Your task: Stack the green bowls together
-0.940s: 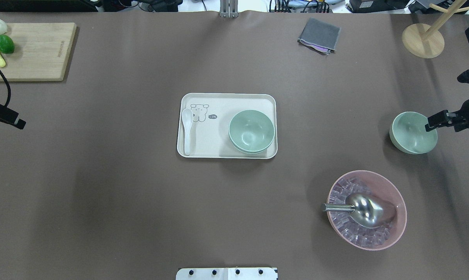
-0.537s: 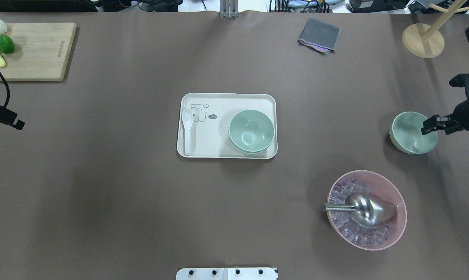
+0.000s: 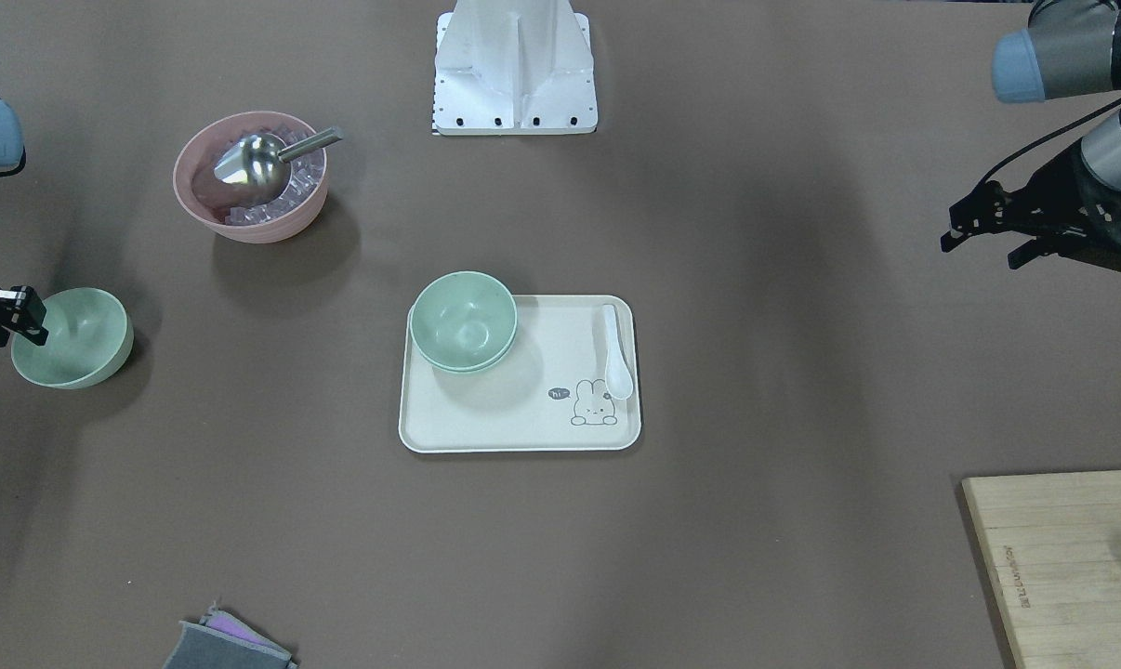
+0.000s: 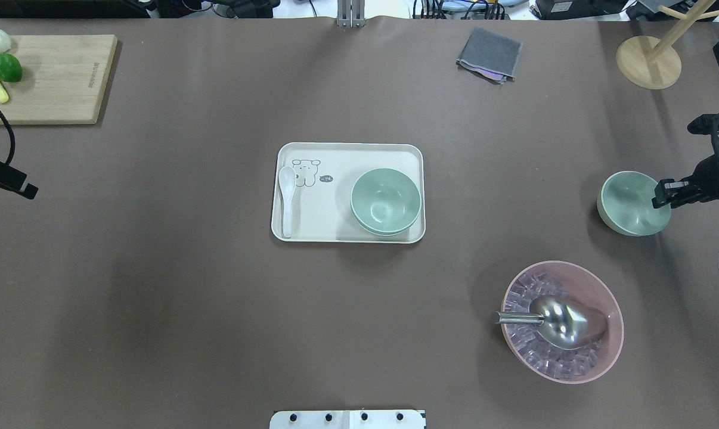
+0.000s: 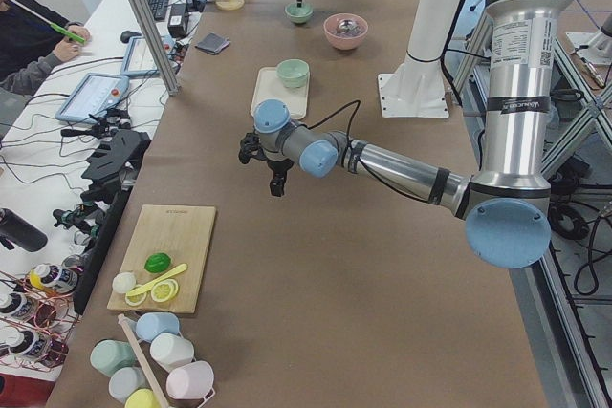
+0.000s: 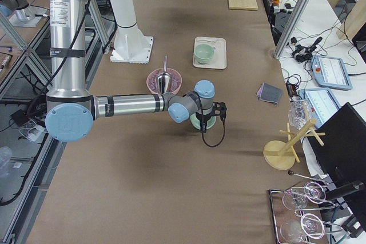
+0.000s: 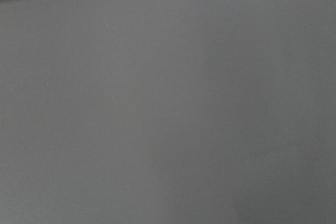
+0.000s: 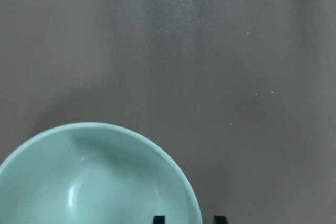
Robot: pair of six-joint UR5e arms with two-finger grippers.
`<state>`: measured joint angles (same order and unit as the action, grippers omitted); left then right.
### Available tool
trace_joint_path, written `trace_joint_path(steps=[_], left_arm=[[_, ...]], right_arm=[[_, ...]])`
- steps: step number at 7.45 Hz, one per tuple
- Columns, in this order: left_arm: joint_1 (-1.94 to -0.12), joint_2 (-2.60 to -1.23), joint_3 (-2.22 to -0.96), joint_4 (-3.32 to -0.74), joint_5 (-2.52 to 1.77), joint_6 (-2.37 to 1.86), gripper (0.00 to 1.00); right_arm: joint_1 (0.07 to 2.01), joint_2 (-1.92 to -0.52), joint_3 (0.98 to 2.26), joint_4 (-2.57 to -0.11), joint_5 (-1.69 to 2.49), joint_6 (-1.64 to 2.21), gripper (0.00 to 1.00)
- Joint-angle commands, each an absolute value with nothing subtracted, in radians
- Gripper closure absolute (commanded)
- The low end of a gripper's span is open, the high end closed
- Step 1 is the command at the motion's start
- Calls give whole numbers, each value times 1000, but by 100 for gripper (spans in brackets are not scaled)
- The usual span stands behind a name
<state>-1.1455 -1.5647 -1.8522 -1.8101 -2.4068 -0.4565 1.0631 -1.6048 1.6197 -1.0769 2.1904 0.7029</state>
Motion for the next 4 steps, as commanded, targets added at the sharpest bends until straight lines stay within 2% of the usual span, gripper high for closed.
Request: trace_joint_path(steps=[1,2,4], left_arm=[[-1146,-1565,-1853,-1810,-2407,-457,2],[-1144,-1565,-1852,-1810,-2407,-457,2],[-1146,-1563,-1853,-1810,-2407,-457,2]], right_arm=[[1063,-1609,1620,-1077,2191,706,65],[1063,-1609,1621,-1077,2191,706,65],[1063,-1609,1623,-1077,2191,706,100]])
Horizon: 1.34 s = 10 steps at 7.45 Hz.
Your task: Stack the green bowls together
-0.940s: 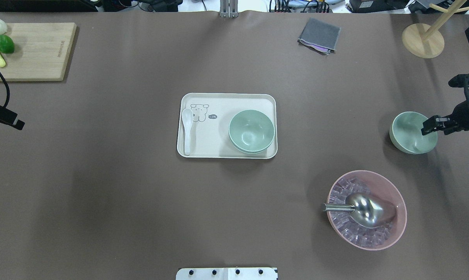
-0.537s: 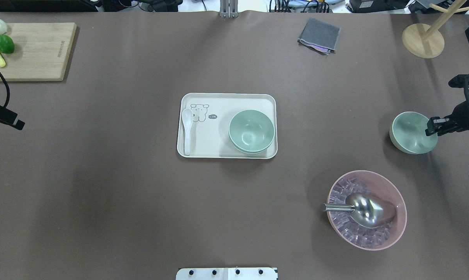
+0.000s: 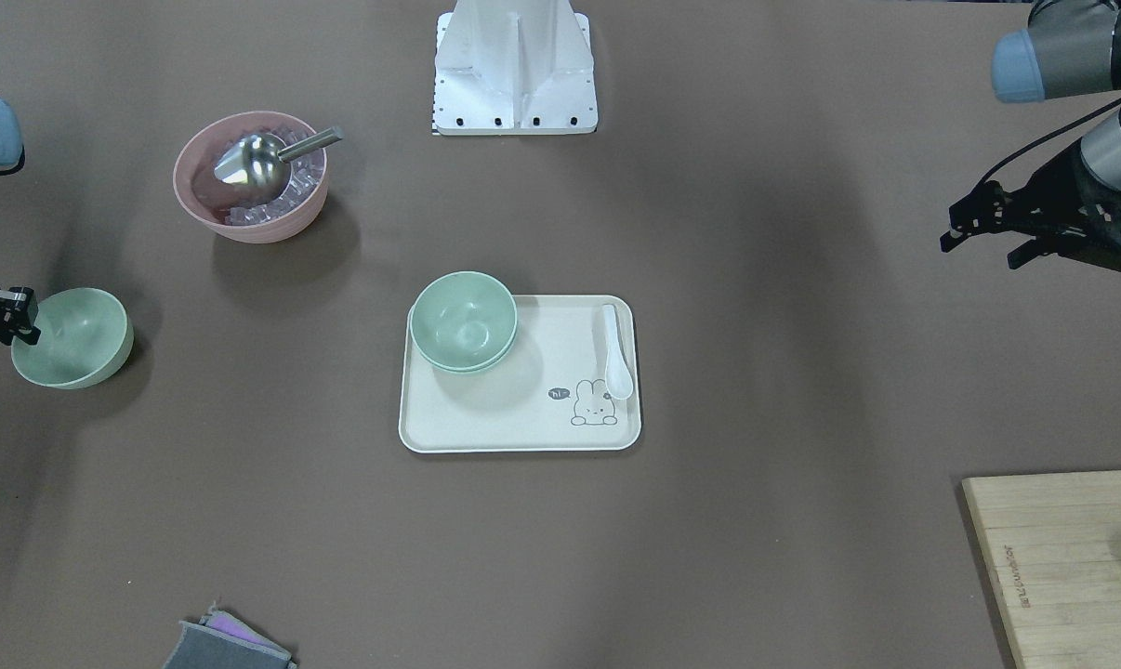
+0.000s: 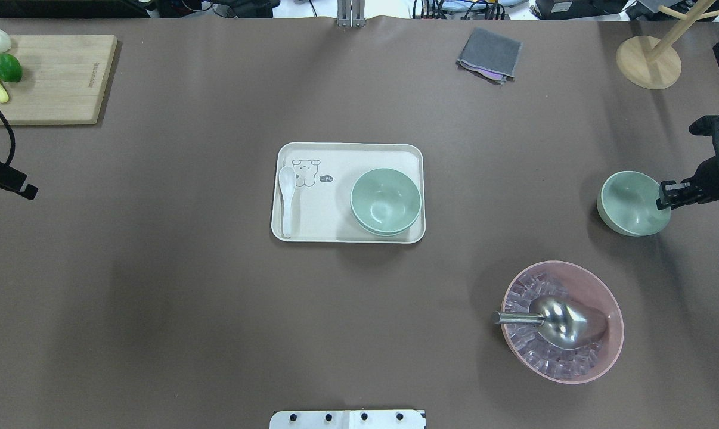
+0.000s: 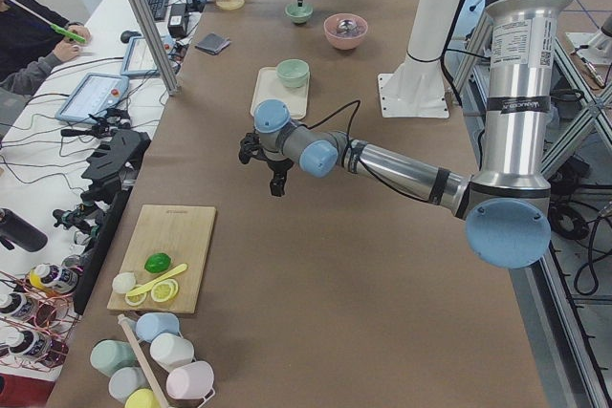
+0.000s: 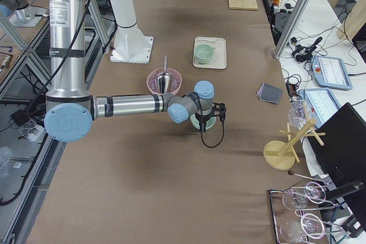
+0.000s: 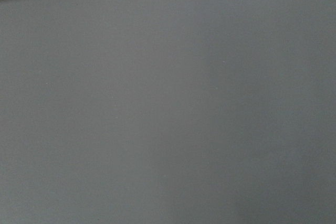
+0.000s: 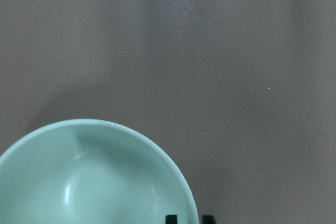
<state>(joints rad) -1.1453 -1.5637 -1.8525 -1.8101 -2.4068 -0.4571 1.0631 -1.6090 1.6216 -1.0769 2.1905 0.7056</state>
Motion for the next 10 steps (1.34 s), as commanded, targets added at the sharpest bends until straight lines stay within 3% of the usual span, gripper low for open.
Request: trace_joint_path(steps=[1,4,6,8,10], left_arm=[[-1146,-1563,-1855,-1810,-2407,-457,2],[-1182,-1568,-1855,-1809,-2434,-456,2],[-1250,-1559,-1832,-1775,-2434,-342,2],[-1418,-1560,-1819,-1537,-2407,24,2],[-1514,-1563,-1813,-1390,-2245,251,2]], right_arm=[[1063,-1608,1632,-1078,2189,707,100],[1065,-1548,1660,-1115,2200,745,100],[1065,-1446,1756,-1289,2215,848,100],[1031,-1312,1847,-1509,2215,943,100],[951,-1217,1841,-1525,2201,1096,100]])
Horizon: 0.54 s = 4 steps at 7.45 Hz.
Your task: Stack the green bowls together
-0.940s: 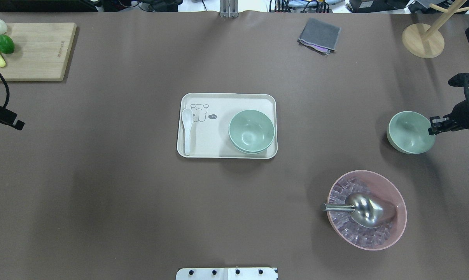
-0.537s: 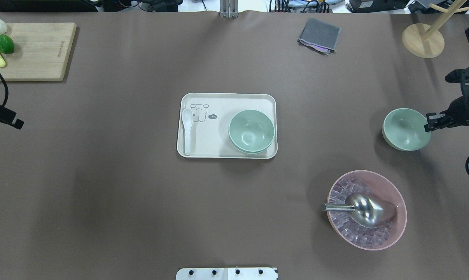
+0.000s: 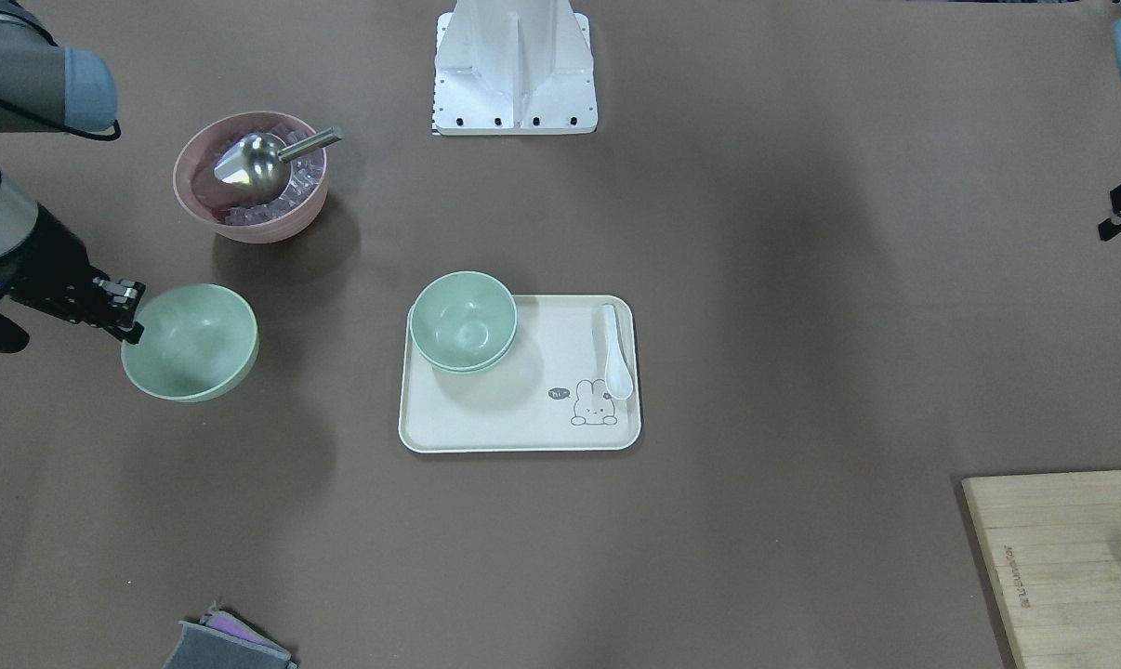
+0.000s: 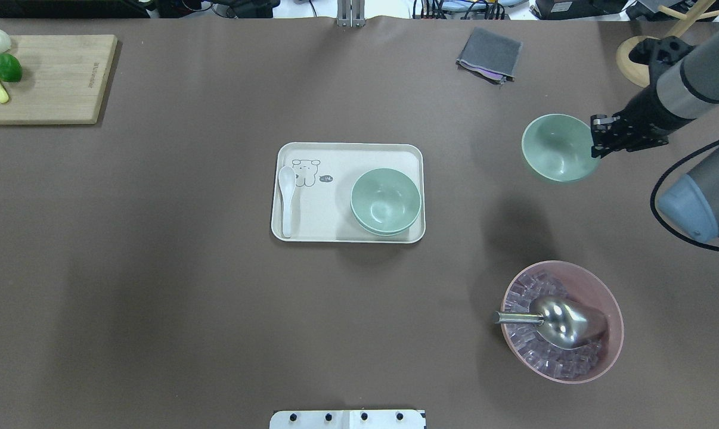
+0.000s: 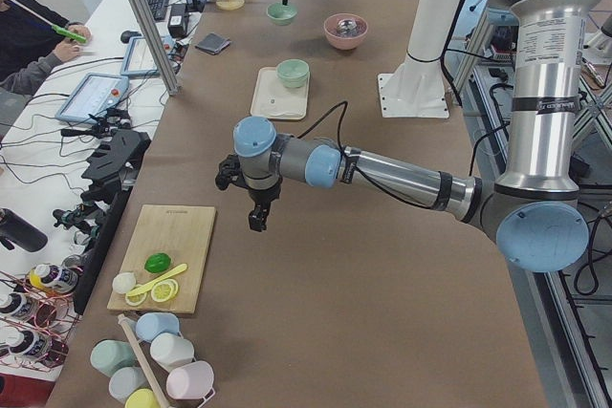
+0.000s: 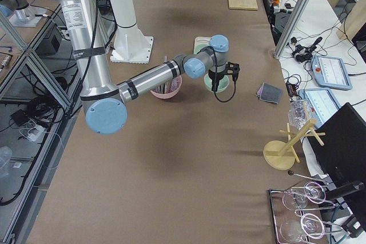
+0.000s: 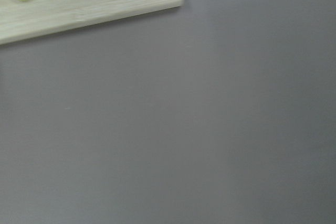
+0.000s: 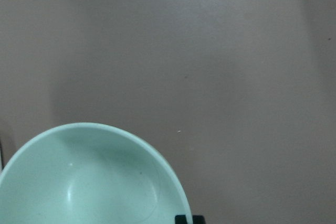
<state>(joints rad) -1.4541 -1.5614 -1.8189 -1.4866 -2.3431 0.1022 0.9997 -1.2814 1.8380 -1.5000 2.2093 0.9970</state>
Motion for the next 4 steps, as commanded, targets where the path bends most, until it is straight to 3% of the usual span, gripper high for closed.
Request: trace_joint_path(steps=[1,4], left_arm=[[-1532,-1556,-1810,-1385,-2228,291,2],[-1532,-1551,-1807,-1384,-2238,291,2]], right_arm=[[907,-1175,1835,-1525,2183,1177,100],[775,-1051,1787,-1526,2094,1386,100]])
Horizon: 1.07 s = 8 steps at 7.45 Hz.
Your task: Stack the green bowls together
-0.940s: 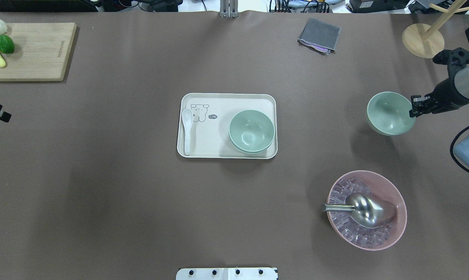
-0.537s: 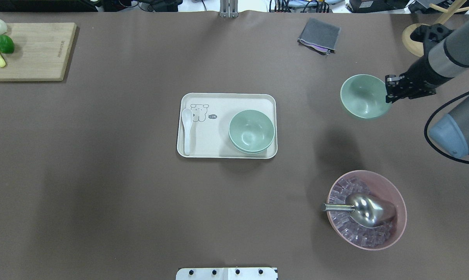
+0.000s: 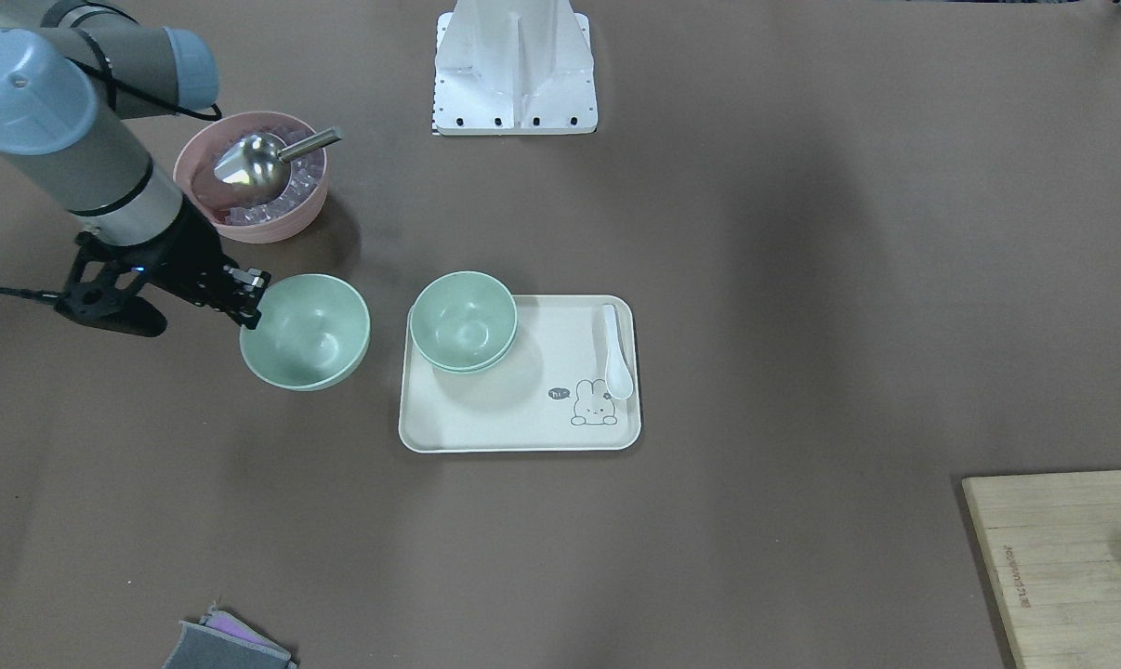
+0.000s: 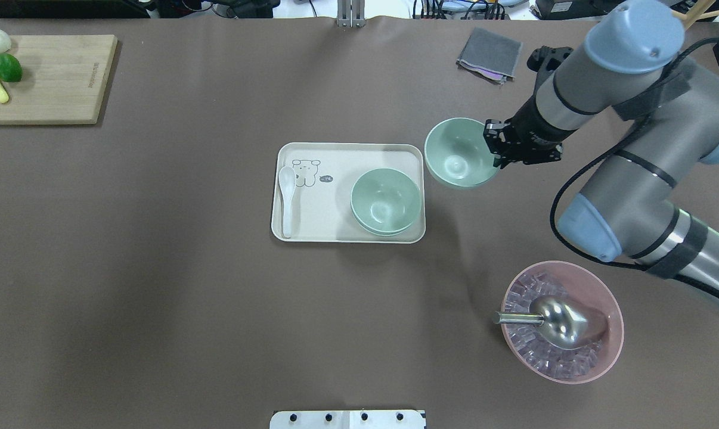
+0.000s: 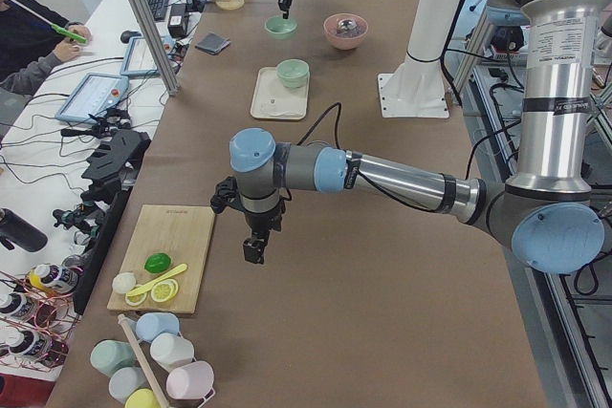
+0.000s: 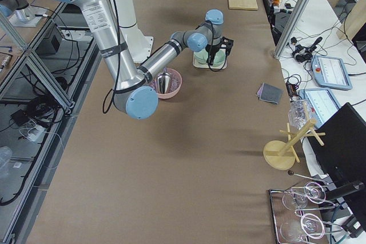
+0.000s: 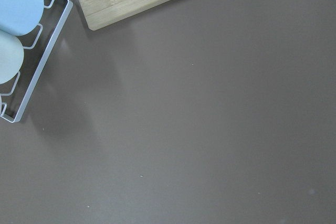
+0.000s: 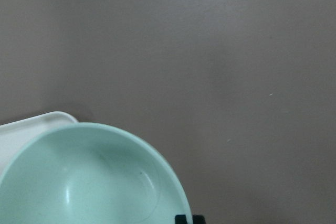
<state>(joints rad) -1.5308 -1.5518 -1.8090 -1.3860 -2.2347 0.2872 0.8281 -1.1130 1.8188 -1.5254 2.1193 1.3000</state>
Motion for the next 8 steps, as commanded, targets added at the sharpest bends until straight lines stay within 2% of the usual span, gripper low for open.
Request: trace_joint_path(steps=[1,6,8], left_arm=[[-1532,-1552,-1807,-1382,-2240,290,2],[-1529,-1552,-1804,-1384,-2241,284,2],[-1529,-1554,-1804,-1384,-2241,284,2]], right_arm=[[734,-1023,1773,-1525,2070,1440,100],[637,-1017,1764,-1516,2014,1543,100],[624,-973,1718,-1514,1985,1565,100]])
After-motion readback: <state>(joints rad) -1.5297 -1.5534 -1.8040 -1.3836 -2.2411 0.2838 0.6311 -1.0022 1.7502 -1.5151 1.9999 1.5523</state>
